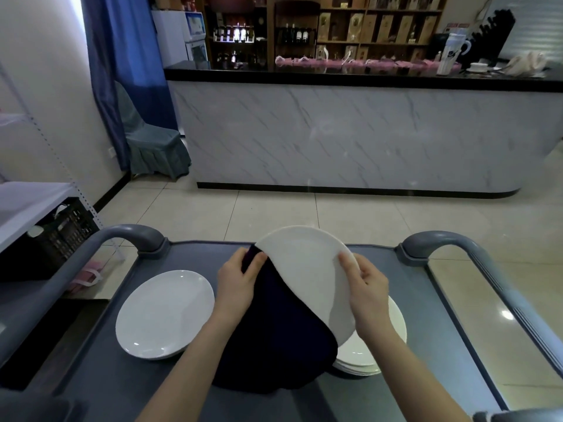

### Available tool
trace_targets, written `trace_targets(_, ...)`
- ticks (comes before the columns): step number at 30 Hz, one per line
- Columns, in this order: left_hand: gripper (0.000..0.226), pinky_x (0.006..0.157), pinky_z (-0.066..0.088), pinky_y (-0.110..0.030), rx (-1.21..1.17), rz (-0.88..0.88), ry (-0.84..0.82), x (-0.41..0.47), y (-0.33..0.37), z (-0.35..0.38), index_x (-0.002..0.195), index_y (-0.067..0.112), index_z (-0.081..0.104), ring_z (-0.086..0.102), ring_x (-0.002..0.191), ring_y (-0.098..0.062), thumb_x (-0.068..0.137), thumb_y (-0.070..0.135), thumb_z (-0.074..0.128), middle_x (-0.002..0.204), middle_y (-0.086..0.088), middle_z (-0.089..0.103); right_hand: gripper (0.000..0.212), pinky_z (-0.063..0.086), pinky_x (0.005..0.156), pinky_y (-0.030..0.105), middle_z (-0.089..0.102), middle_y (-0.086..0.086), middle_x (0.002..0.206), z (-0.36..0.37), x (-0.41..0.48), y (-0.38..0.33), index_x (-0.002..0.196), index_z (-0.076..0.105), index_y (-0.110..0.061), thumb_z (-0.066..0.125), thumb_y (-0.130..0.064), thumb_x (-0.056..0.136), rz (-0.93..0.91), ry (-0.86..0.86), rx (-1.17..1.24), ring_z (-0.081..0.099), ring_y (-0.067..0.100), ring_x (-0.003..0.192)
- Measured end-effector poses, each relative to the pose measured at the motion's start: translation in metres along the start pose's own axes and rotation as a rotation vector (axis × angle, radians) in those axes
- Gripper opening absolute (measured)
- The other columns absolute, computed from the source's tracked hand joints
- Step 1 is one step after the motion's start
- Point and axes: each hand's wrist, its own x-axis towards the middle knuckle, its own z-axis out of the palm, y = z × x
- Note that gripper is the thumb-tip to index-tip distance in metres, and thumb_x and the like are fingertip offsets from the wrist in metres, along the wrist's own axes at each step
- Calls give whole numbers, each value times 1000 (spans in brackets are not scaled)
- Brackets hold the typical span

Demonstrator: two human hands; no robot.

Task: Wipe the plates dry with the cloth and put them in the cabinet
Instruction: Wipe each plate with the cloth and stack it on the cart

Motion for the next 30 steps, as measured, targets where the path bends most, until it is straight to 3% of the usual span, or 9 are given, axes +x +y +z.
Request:
trace_targets(4,33,51,35,-15,-17,30,12,-5,-3,-6,66,22,49,41,53,-3,94,32,63,56,15,51,5,47,67,17,70,-20,86,-13,12,-12,91,67,-40,65,-37,94,-125,-273,-298,63,1,80)
trace_targets(7,28,55,36,-13,113,157,-144,0,11,-6,66,27,54,47,56,0,89,30,71,59,19,56,9,43,59,12,67,-26,70,-12,26,-30,90,66,-42,74,-40,86,-202,-462,-408,58,-3,65)
trace_targets(10,27,57,35,-14,171,237,-326,2,22,1,67,32,55,45,57,0,85,27,75,58,18,54,18,37,59,20,59,-10,62,5,30,-35,75,64,-38,67,-45,91,-280,-632,-561,48,-2,60)
trace_targets(15,26,58,36,-14,151,170,-262,-9,7,3,67,30,55,46,58,1,88,27,72,59,18,54,31,39,63,24,64,-9,69,12,22,-21,72,70,-25,63,-44,94,-286,-590,-488,50,-1,65)
trace_targets(20,27,55,38,-15,74,-26,-4,-13,-12,-4,71,22,56,48,58,-2,93,35,64,63,14,59,39,31,51,15,48,-15,53,3,13,-3,57,60,-30,64,-33,96,-137,-145,-195,40,1,54)
trace_targets(22,25,56,39,-13,32,-65,61,-15,-15,-4,73,22,58,51,60,-1,95,35,61,65,15,62,41,31,49,11,48,-17,53,5,5,2,56,60,-34,62,-32,97,-67,-55,-74,40,0,52)
trace_targets(26,30,55,38,-14,52,-28,-6,-9,-11,-10,72,18,58,48,58,-2,95,36,61,65,9,61,24,39,57,11,65,-8,71,-1,8,-2,79,70,-33,58,-33,100,-76,-166,-158,51,-2,63)
trace_targets(28,34,54,35,-18,89,24,-64,-4,-4,-12,68,16,54,43,56,-4,94,37,62,59,7,54,23,39,60,13,65,-7,73,-7,17,-11,80,71,-31,58,-34,99,-108,-245,-218,51,-1,65)
trace_targets(30,33,53,34,-17,116,82,-146,-1,8,-10,63,26,53,42,54,-2,92,34,65,56,14,52,24,38,61,13,65,-10,74,-7,21,-19,78,70,-31,59,-35,98,-154,-349,-314,52,-1,67)
